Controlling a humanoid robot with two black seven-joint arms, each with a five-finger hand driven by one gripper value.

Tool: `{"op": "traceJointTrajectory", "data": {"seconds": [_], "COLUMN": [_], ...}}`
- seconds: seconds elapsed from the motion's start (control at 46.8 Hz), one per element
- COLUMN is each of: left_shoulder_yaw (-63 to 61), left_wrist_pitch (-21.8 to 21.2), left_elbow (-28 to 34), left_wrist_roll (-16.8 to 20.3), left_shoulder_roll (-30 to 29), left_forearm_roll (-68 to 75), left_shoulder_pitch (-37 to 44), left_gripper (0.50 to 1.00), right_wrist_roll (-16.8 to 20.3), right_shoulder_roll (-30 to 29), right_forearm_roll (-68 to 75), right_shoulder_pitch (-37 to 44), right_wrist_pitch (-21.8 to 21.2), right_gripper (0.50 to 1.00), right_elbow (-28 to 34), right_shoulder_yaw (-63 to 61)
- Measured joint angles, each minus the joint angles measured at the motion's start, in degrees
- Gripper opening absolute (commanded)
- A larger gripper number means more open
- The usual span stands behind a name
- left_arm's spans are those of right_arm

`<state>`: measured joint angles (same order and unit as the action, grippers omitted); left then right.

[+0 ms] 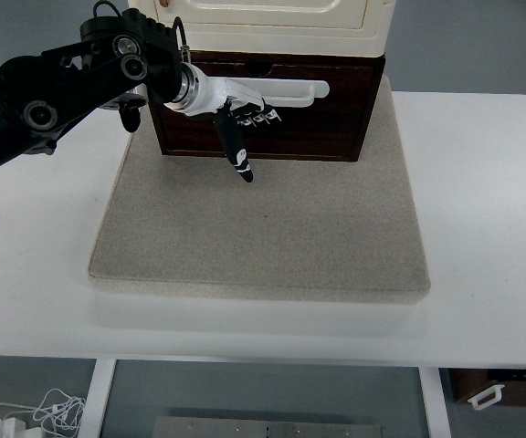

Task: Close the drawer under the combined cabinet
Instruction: 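Press the drawer fully shut, then lift the left hand away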

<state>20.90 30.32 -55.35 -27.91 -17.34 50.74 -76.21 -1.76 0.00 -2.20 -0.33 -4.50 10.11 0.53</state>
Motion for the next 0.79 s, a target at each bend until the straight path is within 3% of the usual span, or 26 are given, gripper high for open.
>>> {"op": "traceJointTrajectory", "data": {"seconds": [0.363,0.577,0.791], "left_shoulder_yaw": [1.23,4.85,10.36], "left_wrist_pitch": [1.02,4.54,4.69], "left_elbow": [-0.93,-4.80,-5.90], "left_wrist_roll": [0.83,1.80,6.38], "left_shoulder_roll": [-0.13,0.00,1.20], "left_forearm_roll": [-0.67,-1.15,-8.44], "left_shoulder_pitch": [0.25,1.05,1.14], "left_gripper": [0.996,0.996,0.996], "right_wrist_roll": [-0.01,-0.01,0.00], "right_shoulder_roll": [0.00,0.00,0.00], "right_forearm_roll": [0.00,0.00,0.00], "right_shoulder_pitch": [0.04,0.02,0.02], "right_wrist_pitch": [0.01,0.01,0.01], "right_gripper": [0.952,0.952,0.952], "right_elbow": [0.00,0.00,0.00], "right_shoulder_yaw": [0.00,0.00,0.00]}}
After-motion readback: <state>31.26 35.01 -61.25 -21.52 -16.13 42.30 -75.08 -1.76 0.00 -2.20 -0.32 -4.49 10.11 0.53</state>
